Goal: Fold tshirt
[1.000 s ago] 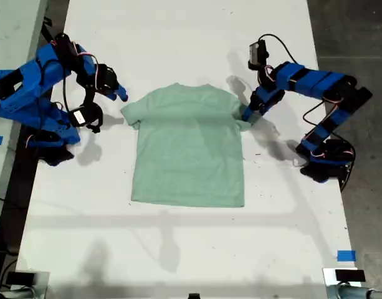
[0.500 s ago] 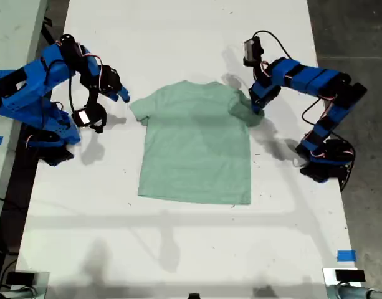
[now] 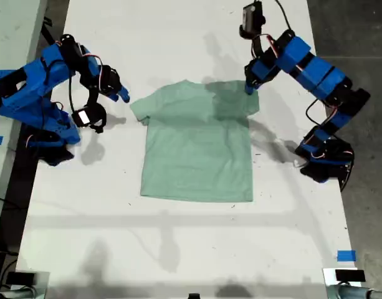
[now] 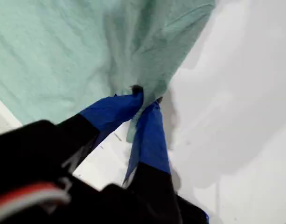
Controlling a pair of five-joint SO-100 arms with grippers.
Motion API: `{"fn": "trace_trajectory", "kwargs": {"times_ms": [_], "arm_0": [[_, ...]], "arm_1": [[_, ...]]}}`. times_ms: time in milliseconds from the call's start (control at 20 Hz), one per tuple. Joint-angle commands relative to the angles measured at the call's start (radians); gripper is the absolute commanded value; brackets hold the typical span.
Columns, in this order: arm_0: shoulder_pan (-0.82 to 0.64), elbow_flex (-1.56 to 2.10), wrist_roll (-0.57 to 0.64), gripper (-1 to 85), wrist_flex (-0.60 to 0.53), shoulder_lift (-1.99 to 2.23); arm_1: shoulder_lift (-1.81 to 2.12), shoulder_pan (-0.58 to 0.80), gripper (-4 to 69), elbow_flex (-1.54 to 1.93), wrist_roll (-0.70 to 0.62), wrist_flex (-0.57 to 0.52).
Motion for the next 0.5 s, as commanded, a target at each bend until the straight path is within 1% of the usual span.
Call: {"fn": "trace_trajectory", "kwargs": {"times_ms": [0,50,150,350,450], "arm_0": [[0.029,-0.008,-0.011,10.6,-0.008,-0.002],[0.032,-0.006,-0.015,10.6,-0.008,0.0],[0.038,-0.006,-0.02,10.6,-0.008,0.002],[0.048,0.0,-0.026,10.8,-0.008,0.002],[0.049,0.005,-0.028,10.9,-0.012,0.002]], "arm_1": [[-0.135,-0.138,-0.1,-0.295,0.101,0.017],[-0.209,-0.181,-0.1,-0.374,0.13,0.005],[-0.305,-0.241,-0.1,-0.431,0.189,-0.077],[-0.465,-0.333,-0.1,-0.439,0.281,-0.27],[-0.545,-0.379,-0.1,-0.439,0.324,-0.405]]}}
